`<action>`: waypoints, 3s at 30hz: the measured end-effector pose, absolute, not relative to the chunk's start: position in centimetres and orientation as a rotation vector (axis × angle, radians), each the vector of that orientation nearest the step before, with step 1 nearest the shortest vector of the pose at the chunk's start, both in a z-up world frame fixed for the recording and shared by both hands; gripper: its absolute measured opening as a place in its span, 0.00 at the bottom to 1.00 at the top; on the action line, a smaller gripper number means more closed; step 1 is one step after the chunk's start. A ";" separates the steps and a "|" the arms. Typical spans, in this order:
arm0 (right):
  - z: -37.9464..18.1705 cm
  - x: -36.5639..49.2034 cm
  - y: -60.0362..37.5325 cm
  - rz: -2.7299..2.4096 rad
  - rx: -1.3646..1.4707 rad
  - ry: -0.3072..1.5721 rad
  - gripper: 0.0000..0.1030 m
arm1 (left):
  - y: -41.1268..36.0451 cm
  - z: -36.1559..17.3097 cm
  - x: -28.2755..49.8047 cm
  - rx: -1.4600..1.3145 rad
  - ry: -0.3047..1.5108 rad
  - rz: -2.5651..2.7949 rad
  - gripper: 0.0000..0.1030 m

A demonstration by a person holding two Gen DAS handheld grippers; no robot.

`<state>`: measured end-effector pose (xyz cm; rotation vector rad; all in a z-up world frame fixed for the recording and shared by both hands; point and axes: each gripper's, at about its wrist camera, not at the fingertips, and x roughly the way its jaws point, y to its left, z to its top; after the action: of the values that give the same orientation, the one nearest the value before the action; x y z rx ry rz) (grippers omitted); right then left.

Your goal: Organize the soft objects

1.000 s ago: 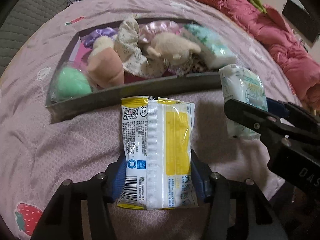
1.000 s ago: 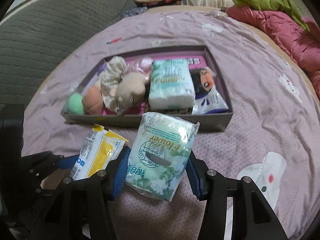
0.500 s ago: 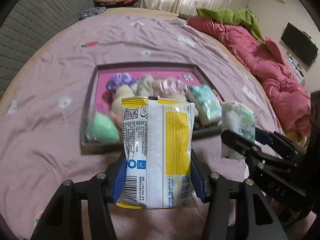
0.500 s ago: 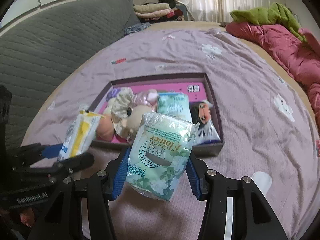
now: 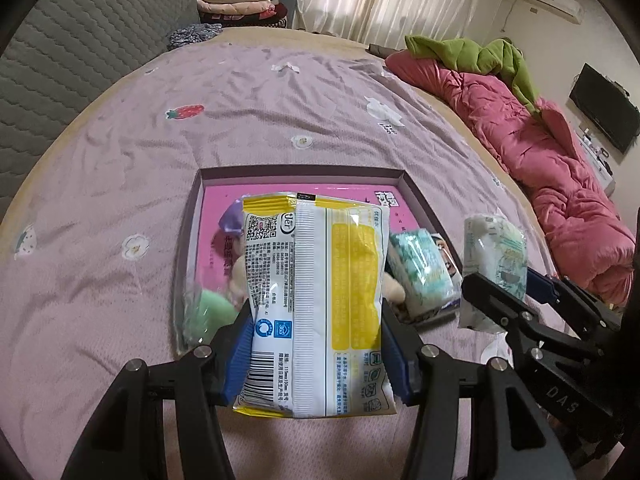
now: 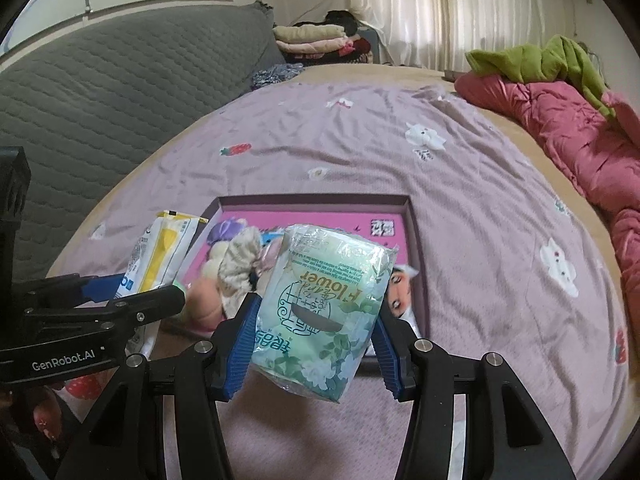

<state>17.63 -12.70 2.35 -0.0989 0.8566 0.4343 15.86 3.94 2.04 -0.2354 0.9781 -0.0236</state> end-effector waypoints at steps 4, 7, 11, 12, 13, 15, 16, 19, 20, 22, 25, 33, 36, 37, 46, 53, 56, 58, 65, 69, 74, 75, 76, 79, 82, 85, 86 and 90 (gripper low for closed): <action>2.5 19.1 -13.5 0.419 -0.092 0.855 0.53 | 3.6 1.7 17.2 -0.238 0.983 -0.027 0.54; 2.4 20.2 -13.7 0.417 -0.091 0.857 0.53 | 3.5 1.3 18.0 -0.243 0.993 -0.026 0.54; 2.1 21.2 -13.7 0.417 -0.099 0.865 0.53 | 3.4 0.7 19.1 -0.243 1.011 -0.017 0.54; 1.9 21.4 -13.8 0.414 -0.102 0.866 0.53 | 3.3 0.5 19.2 -0.243 1.014 -0.016 0.54; 1.8 21.6 -13.9 0.412 -0.103 0.869 0.53 | 3.2 0.3 19.5 -0.239 1.020 -0.013 0.54; 1.3 22.1 -14.1 0.404 -0.097 0.878 0.53 | 3.0 -0.1 20.0 -0.236 1.032 -0.009 0.54; 1.1 22.3 -14.2 0.400 -0.094 0.884 0.53 | 2.9 -0.4 20.1 -0.233 1.040 -0.006 0.54; 0.3 22.8 -14.6 0.396 -0.089 0.901 0.53 | 2.6 -1.0 20.5 -0.229 1.055 -0.001 0.54; 0.1 22.9 -14.7 0.395 -0.090 0.904 0.53 | 2.6 -1.1 20.6 -0.226 1.057 0.001 0.54; -0.5 23.3 -15.0 0.399 -0.079 0.915 0.53 | 2.5 -1.5 20.8 -0.223 1.063 0.006 0.54; -1.3 23.8 -15.1 0.397 -0.074 0.934 0.53 | 2.4 -2.0 21.1 -0.216 1.075 0.011 0.54; -2.3 24.4 -14.4 0.425 -0.074 0.956 0.53 | 2.4 -2.6 21.9 -0.207 1.080 0.023 0.54; -2.7 24.6 -13.9 0.447 -0.076 0.966 0.53 | 2.4 -2.8 22.1 -0.203 1.082 0.031 0.55; -2.9 24.6 -13.7 0.449 -0.081 0.972 0.53 | 2.3 -2.9 22.1 -0.204 1.081 0.032 0.55; -3.3 24.0 -11.7 0.483 -0.149 0.967 0.55 | 2.6 -2.9 22.1 -0.218 1.081 0.044 0.56; -2.3 23.1 -11.7 0.491 -0.153 0.935 0.65 | 3.1 -2.4 20.8 -0.228 1.066 0.067 0.59; -1.4 22.2 -11.7 0.482 -0.169 0.911 0.66 | 3.1 -2.0 20.0 -0.217 1.064 0.077 0.59; -0.8 21.4 -11.8 0.476 -0.166 0.894 0.67 | 3.2 -1.5 19.2 -0.216 1.054 0.083 0.60; 0.5 17.0 -12.6 0.448 -0.172 0.840 0.71 | 3.2 -0.1 15.4 -0.198 1.015 0.114 0.62; 0.4 14.5 -13.3 0.425 -0.173 0.841 0.71 | 3.2 0.7 13.3 -0.183 0.980 0.124 0.62; 0.3 12.5 -13.5 0.409 -0.176 0.851 0.71 | 3.5 1.5 11.6 -0.186 0.955 0.126 0.63; 0.3 12.3 -13.5 0.411 -0.175 0.854 0.71 | 3.6 1.6 11.4 -0.186 0.953 0.128 0.63; 0.3 12.0 -13.4 0.411 -0.180 0.855 0.71 | 3.7 1.6 11.1 -0.186 0.952 0.131 0.63; 1.0 11.4 -13.3 0.412 -0.181 0.839 0.71 | 4.0 1.7 10.3 -0.203 0.953 0.135 0.63; 1.6 10.7 -13.2 0.425 -0.177 0.828 0.71 | 3.8 1.8 9.5 -0.193 0.956 0.142 0.63; 1.7 10.3 -13.0 0.428 -0.179 0.825 0.71 | 3.7 1.7 8.7 -0.187 0.957 0.146 0.63; 1.6 10.1 -12.9 0.429 -0.178 0.829 0.71 | 3.6 1.8 8.4 -0.181 0.952 0.151 0.63; 1.2 9.3 -12.6 0.437 -0.192 0.839 0.71 | 3.5 1.3 7.5 -0.171 0.970 0.167 0.63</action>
<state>9.27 -12.64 1.23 -0.1916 0.8393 0.4368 7.50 3.48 1.35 -0.1710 0.9699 0.1666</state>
